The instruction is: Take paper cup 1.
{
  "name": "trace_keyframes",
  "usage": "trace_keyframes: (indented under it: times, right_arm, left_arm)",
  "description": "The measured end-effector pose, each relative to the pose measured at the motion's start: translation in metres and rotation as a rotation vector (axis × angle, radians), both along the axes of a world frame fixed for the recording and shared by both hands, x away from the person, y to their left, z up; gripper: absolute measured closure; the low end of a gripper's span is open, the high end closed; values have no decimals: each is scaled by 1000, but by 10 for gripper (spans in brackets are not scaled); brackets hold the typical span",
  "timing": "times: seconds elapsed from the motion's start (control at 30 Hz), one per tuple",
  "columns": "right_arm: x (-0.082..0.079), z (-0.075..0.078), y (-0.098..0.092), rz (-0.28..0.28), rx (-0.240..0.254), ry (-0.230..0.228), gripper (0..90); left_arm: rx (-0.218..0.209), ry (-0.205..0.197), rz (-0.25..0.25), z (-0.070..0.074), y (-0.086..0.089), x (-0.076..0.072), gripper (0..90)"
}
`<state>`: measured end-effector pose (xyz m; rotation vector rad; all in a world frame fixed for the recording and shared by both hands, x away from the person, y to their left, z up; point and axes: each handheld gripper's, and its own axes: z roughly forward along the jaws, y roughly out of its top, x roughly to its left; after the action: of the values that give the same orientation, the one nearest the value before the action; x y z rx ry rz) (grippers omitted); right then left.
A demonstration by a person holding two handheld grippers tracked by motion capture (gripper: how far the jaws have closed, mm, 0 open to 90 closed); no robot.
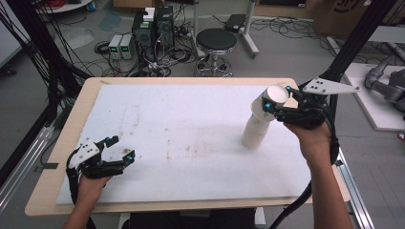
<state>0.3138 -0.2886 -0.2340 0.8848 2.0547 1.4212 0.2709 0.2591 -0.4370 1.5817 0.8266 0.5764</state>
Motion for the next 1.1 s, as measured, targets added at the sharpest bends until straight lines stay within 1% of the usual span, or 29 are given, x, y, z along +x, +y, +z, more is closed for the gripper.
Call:
trace_keyframes:
  times: [0.03,0.07,0.17,0.2,0.23,0.27,0.33,0.37,0.4,0.5,0.53,0.63,0.67,0.7,0.73,0.77,0.8,0.87,0.93,0.97,1.0,1.03,1.1]
  right_arm:
    - [-1,-3,2,9,0,3,344]
    - [-4,-9,5,42,-1,18,345]
    - [-6,-17,11,87,-9,34,345]
    - [-7,-19,12,94,-10,37,345]
    - [-7,-19,12,94,-10,37,345]
    - [-11,-27,19,128,-23,46,346]
    - [-14,-36,25,155,-36,49,347]
    - [-14,-36,25,155,-36,49,347]
    - [-18,-45,31,177,-43,60,347]
    - [-20,-54,38,190,-53,61,347]
    - [-20,-58,41,195,-53,71,348]
    - [-18,-74,52,223,-53,94,348]
    - [-18,-74,52,223,-53,94,348]
    - [-16,-83,57,242,-53,109,348]
    - [-14,-87,59,247,-59,111,347]
    - [-14,-87,59,247,-59,111,347]
    - [-12,-93,62,260,-59,119,347]
    - [-11,-96,63,264,-58,123,347]
    - [-7,-103,64,274,-58,128,347]
    - [-7,-103,64,274,-58,128,347]
    - [-5,-106,64,281,-44,129,347]
    - [-5,-106,64,281,-44,129,347]
    - [-3,-111,65,293,-43,142,346]
  left_arm:
    - [-2,0,-1,0,-1,-1,128]
    - [-4,0,-1,1,-1,-2,128]
    - [-1,-9,7,3,-1,-8,128]
    - [0,-10,9,4,-1,-9,128]
    - [-5,-18,13,5,-1,-12,128]
    - [-4,-22,12,6,0,-14,128]
    - [4,-20,0,5,0,-17,132]
    - [8,-22,-3,6,0,-18,132]
    - [5,-24,-8,6,1,-19,132]
    - [0,-37,-14,7,2,-21,132]
    - [3,-39,-16,8,2,-21,132]
    - [-21,-36,-26,7,2,-21,132]
    - [-19,-34,-31,7,1,-21,132]
    - [-12,-40,-35,7,0,-20,133]
    - [-12,-45,-41,6,-1,-19,134]
    - [-8,-47,-48,6,-1,-19,134]
    - [-3,-52,-55,5,-3,-18,142]
    - [15,-64,-56,4,-5,-15,146]
    - [13,-59,-58,3,-6,-13,146]
    - [4,-53,-60,3,-7,-12,146]
    - [-9,-48,-60,2,-7,-11,144]
    - [-13,-43,-63,2,-7,-10,144]
    - [-20,-37,-58,1,-8,-9,136]
